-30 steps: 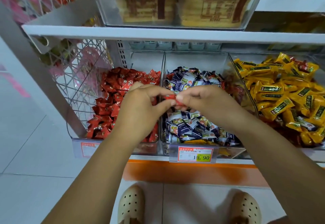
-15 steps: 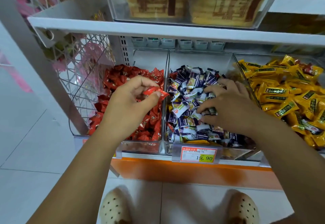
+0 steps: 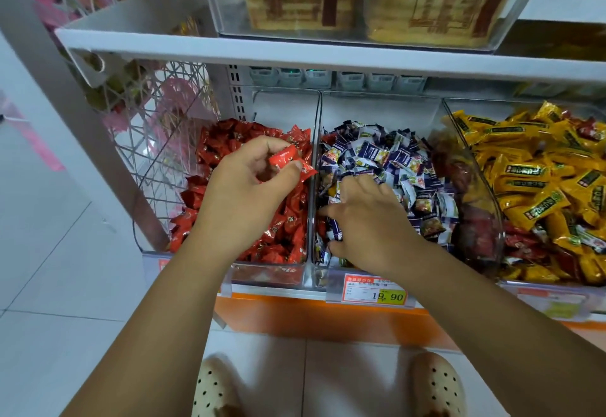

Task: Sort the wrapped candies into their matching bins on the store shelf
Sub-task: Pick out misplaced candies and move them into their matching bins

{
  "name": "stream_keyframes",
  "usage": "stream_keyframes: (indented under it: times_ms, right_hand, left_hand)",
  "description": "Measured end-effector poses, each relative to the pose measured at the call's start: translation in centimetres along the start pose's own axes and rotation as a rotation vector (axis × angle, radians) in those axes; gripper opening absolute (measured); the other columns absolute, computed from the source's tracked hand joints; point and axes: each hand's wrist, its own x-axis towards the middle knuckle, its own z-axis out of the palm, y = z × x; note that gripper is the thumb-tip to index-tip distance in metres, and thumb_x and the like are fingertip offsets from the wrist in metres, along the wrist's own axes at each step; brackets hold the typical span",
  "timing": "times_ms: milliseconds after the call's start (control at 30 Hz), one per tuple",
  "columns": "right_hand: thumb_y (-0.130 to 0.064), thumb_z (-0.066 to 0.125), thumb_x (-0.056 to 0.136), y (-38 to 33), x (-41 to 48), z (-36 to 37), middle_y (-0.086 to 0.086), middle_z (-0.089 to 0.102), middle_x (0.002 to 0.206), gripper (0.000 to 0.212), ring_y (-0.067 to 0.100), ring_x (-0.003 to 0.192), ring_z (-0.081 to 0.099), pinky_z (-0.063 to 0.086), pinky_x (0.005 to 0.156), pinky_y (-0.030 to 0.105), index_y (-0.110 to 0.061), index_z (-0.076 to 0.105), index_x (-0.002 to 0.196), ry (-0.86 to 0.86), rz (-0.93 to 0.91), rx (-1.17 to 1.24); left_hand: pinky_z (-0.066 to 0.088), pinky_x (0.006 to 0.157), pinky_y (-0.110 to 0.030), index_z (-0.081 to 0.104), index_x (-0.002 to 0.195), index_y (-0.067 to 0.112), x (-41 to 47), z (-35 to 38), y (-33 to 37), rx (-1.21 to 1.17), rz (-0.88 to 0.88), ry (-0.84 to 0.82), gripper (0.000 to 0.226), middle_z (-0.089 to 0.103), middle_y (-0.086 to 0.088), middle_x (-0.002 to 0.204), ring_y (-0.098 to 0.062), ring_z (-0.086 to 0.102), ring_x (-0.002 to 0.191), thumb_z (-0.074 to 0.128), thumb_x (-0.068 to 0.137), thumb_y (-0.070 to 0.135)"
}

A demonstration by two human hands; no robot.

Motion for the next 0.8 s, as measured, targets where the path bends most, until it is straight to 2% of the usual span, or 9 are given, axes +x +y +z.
stream_keyframes:
  times_ms: [100, 200, 300, 400, 467, 567, 633, 700, 800]
  right_hand:
    - [-0.042, 0.062, 0.085, -0.3, 0.5, 0.3, 0.001, 0.032, 0.104, 0.039, 0.025, 0.113, 0.033, 0.029, 0.090, 0.037, -0.032, 0.062, 0.123, 0.025, 0.032, -0.021]
    - [-0.042, 0.063, 0.085, -0.4, 0.7, 0.5, 0.001, 0.038, 0.105, 0.032, 0.025, 0.112, 0.035, 0.030, 0.085, 0.037, -0.031, 0.067, 0.114, 0.041, 0.022, -0.022]
    - [-0.047, 0.065, 0.084, 0.6, 0.5, -0.2, -0.003, 0.035, 0.097, 0.027, 0.021, 0.107, 0.035, 0.030, 0.081, 0.033, -0.036, 0.070, 0.108, 0.002, 0.061, 0.166]
    - [-0.042, 0.071, 0.080, 2.3, 0.2, -2.1, -0.002, 0.045, 0.094, 0.016, 0.018, 0.097, 0.042, 0.040, 0.078, 0.031, -0.032, 0.071, 0.093, -0.024, 0.167, 0.576]
    - [-0.034, 0.073, 0.081, 3.4, -0.3, -3.3, -0.002, 0.051, 0.092, 0.009, 0.015, 0.083, 0.053, 0.042, 0.068, 0.020, -0.026, 0.069, 0.083, 0.045, 0.211, 0.744]
    - [-0.030, 0.071, 0.084, 3.8, -1.1, -4.7, -0.004, 0.056, 0.086, 0.012, 0.003, 0.066, 0.052, 0.036, 0.052, 0.005, -0.022, 0.066, 0.078, 0.110, 0.260, 0.831]
    - [-0.031, 0.070, 0.085, 3.2, -1.4, -5.5, -0.005, 0.059, 0.078, 0.015, -0.001, 0.056, 0.050, 0.034, 0.047, 0.005, -0.017, 0.067, 0.079, 0.131, 0.249, 0.895]
    - [-0.029, 0.069, 0.086, 2.2, -1.4, -6.3, -0.009, 0.057, 0.065, 0.017, -0.005, 0.048, 0.048, 0.032, 0.044, 0.006, -0.014, 0.069, 0.080, 0.113, 0.207, 0.997]
    - [-0.031, 0.066, 0.089, 1.0, -1.0, -6.9, -0.017, 0.057, 0.056, 0.018, -0.006, 0.048, 0.049, 0.033, 0.045, 0.007, -0.015, 0.072, 0.084, 0.054, 0.158, 1.083]
  left_hand:
    - [0.040, 0.056, -0.023, 0.067, 0.095, 0.032, -0.3, -0.2, 0.1, 0.039, -0.016, -0.013, 0.011, 0.066, -0.004, 0.077, -0.028, 0.052, 0.062, 0.058, 0.093, 0.025]
    - [0.043, 0.056, -0.032, 0.064, 0.093, 0.037, -1.1, -0.3, 0.2, 0.069, -0.072, -0.034, 0.013, 0.063, -0.015, 0.076, -0.036, 0.052, 0.059, 0.053, 0.095, 0.031]
    - [0.048, 0.060, -0.038, 0.061, 0.094, 0.030, -1.7, -0.5, 0.5, 0.085, -0.144, -0.037, 0.011, 0.065, -0.002, 0.069, -0.029, 0.060, 0.064, 0.051, 0.096, 0.036]
    - [0.048, 0.057, -0.031, 0.059, 0.097, 0.017, -2.3, -0.5, 1.2, -0.027, -0.213, -0.075, 0.011, 0.070, 0.003, 0.089, -0.017, 0.066, 0.069, 0.049, 0.099, 0.022]
    - [0.044, 0.055, -0.027, 0.058, 0.097, 0.021, -2.4, -0.4, 1.6, 0.025, -0.213, -0.118, 0.013, 0.069, 0.004, 0.090, -0.012, 0.062, 0.064, 0.047, 0.100, 0.015]
    - [0.037, 0.050, -0.027, 0.057, 0.098, 0.032, -2.3, -0.3, 2.3, 0.154, -0.193, -0.159, 0.018, 0.068, 0.005, 0.077, -0.016, 0.048, 0.056, 0.047, 0.099, 0.017]
    - [0.037, 0.050, -0.022, 0.057, 0.103, 0.036, -2.3, 0.0, 3.0, 0.200, -0.163, -0.181, 0.012, 0.068, 0.001, 0.084, -0.013, 0.047, 0.056, 0.057, 0.095, 0.028]
    - [0.036, 0.050, -0.009, 0.059, 0.107, 0.035, -2.4, 0.6, 3.2, 0.233, -0.088, -0.202, 0.024, 0.064, 0.007, 0.090, 0.002, 0.048, 0.054, 0.069, 0.086, 0.034]
    - [0.036, 0.057, -0.010, 0.063, 0.094, 0.037, -2.1, 0.8, 2.6, 0.274, 0.024, -0.111, 0.020, 0.065, 0.017, 0.081, 0.005, 0.054, 0.064, 0.076, 0.078, 0.032]
